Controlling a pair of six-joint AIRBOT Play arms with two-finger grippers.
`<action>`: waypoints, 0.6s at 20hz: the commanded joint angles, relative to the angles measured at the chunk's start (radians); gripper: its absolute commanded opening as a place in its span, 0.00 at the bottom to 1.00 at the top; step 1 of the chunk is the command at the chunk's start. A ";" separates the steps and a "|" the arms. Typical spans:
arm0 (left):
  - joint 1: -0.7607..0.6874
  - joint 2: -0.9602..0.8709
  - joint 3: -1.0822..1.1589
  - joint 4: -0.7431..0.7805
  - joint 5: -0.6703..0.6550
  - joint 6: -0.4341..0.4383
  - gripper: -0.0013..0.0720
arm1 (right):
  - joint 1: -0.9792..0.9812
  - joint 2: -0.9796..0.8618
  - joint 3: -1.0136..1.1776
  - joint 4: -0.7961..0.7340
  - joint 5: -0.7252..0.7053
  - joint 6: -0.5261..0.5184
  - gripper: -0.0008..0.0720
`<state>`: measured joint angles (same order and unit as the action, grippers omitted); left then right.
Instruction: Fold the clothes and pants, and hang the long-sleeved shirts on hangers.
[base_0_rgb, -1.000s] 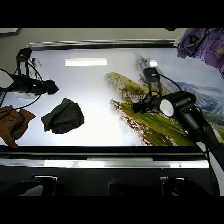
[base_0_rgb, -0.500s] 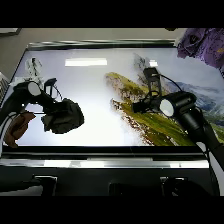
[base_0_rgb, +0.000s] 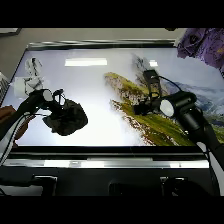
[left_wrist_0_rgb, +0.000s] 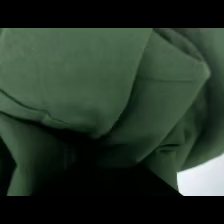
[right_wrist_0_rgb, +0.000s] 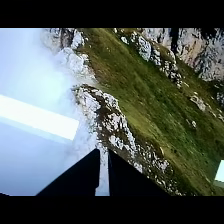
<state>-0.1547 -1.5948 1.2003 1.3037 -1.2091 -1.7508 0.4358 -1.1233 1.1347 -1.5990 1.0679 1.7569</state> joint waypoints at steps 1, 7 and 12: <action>-0.098 0.019 0.000 -0.319 0.023 0.089 0.04 | 0.001 0.010 0.002 -0.079 0.144 -0.018 0.21; -0.498 0.015 0.006 -0.608 0.298 0.089 0.04 | 0.001 0.076 0.002 -0.228 0.401 -0.018 0.22; -0.489 -0.005 0.006 -0.600 0.371 0.001 0.93 | -0.001 0.081 -0.027 -0.251 0.315 -0.058 0.62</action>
<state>-0.6422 -1.6009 1.2060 0.7330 -0.8902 -1.7138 0.4355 -1.0485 1.1248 -1.8099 1.4059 1.7287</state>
